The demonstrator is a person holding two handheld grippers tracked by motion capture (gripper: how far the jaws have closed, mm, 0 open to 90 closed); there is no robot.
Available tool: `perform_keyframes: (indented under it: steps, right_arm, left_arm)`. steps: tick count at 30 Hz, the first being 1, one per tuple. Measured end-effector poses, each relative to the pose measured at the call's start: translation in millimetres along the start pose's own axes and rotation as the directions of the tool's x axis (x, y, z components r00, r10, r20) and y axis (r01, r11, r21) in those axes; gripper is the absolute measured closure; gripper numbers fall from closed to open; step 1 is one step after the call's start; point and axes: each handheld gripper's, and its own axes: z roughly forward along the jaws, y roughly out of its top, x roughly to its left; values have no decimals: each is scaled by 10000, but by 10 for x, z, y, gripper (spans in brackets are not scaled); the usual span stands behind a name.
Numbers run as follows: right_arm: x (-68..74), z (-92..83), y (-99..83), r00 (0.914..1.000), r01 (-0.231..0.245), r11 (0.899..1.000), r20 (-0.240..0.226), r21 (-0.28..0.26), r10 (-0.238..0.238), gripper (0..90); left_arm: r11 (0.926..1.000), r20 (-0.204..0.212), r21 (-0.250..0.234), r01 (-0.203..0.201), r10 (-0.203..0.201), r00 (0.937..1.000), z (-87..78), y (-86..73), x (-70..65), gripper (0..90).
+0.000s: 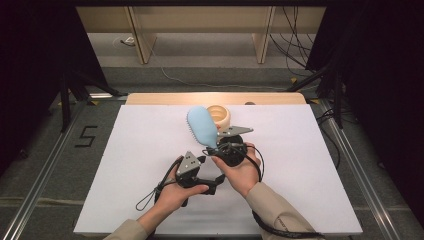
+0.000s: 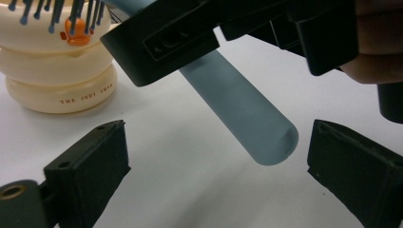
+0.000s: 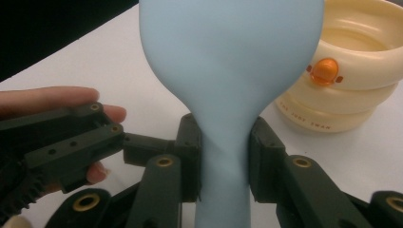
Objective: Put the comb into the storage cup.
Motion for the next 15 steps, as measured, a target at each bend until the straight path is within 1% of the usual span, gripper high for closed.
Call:
perform_keyframes:
  steps: [15]
  right_arm:
    - [23,18,-17,10000,-14,10000,-21,-91,13,704]
  left_arm:
    - [10000,173,-76,61,-59,9998,56,12,-9,72]
